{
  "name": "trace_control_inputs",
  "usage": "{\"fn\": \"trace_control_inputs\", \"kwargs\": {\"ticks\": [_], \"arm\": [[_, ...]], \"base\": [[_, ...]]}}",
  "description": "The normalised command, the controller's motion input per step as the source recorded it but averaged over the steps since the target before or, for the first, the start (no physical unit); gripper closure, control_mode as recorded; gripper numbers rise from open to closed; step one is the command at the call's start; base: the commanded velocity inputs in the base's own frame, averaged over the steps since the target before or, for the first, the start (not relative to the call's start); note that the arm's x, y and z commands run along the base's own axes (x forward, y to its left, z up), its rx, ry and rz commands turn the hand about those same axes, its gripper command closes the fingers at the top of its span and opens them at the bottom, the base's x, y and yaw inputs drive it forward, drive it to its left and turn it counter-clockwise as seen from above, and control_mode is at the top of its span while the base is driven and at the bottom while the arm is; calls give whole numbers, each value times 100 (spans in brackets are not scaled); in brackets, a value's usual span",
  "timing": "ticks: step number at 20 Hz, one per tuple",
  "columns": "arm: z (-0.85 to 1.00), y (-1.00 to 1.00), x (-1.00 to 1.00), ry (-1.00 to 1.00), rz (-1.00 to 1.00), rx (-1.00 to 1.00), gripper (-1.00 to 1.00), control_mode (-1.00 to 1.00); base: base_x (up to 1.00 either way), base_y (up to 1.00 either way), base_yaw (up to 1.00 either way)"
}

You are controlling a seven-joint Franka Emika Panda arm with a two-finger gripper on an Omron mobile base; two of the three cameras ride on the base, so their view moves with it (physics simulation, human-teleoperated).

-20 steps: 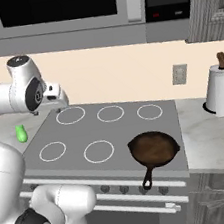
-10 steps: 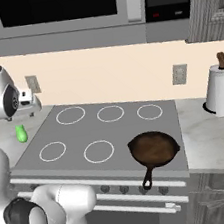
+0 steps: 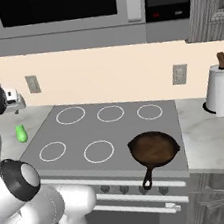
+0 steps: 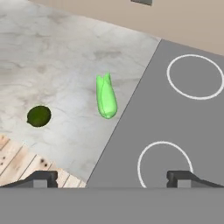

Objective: Put the corn and lime in the pan. Then turn on the front right burner and set the heat to medium.

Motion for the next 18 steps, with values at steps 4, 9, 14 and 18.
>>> {"fn": "trace_control_inputs", "kwargs": {"ticks": [4, 9, 14, 18], "arm": [[0, 29, 63, 0, 0, -2, -100, -100], [-5, 2, 58, 0, 0, -1, -100, -100], [-46, 0, 49, 3, 0, 0, -100, -100], [-68, 0, 36, 5, 0, 0, -100, -100]], "base": [[0, 0, 0], [0, 0, 0], [0, 0, 0], [0, 0, 0]]}}
